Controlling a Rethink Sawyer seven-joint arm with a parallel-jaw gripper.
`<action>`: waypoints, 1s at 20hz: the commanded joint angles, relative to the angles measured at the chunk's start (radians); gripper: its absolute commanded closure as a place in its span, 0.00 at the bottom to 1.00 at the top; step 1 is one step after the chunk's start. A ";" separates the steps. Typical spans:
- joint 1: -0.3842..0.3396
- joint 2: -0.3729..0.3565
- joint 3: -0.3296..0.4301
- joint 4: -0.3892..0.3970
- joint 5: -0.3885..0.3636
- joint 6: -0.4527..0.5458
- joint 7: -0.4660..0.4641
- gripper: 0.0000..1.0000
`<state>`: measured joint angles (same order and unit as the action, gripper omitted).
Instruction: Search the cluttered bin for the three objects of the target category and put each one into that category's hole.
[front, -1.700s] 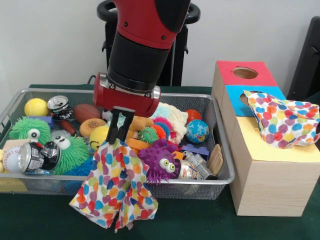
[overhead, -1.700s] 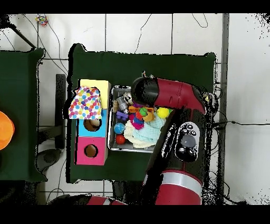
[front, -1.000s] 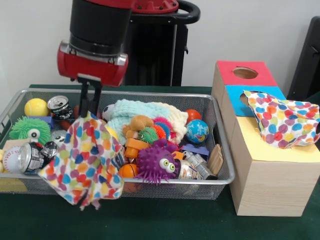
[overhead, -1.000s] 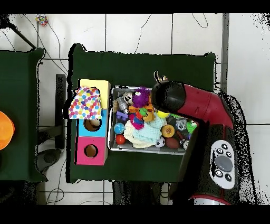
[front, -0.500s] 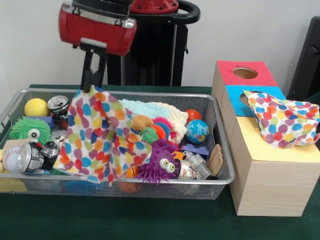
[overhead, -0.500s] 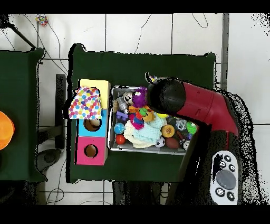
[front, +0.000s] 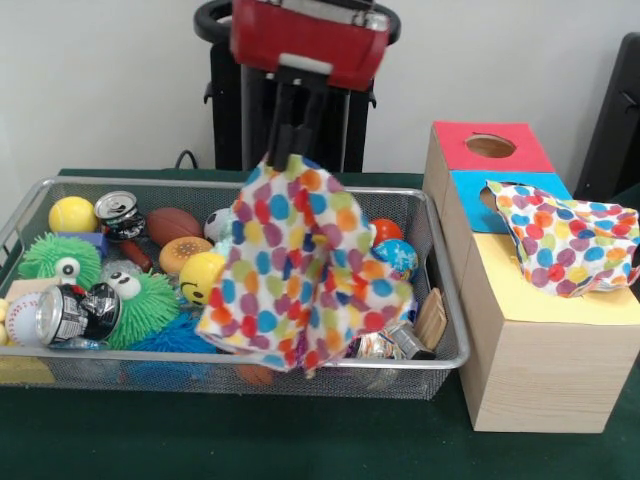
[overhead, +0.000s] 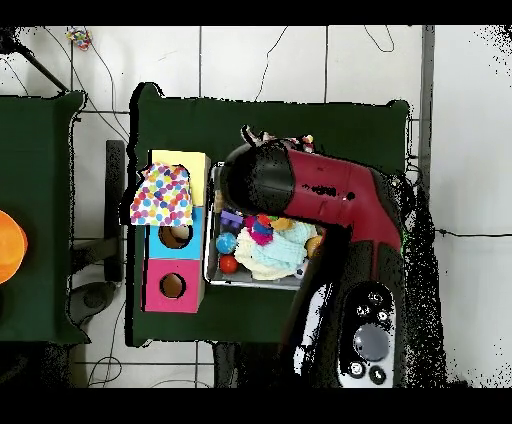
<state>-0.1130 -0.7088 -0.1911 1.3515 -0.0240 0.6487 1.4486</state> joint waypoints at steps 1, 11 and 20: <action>0.085 -0.041 -0.015 0.074 0.023 0.183 0.247 1.00; 0.261 -0.068 -0.076 0.149 0.065 0.138 0.359 1.00; 0.303 -0.019 -0.069 0.161 0.107 0.105 0.391 1.00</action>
<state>0.2143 -0.7812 -0.2794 1.3741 0.0399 0.6892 1.5643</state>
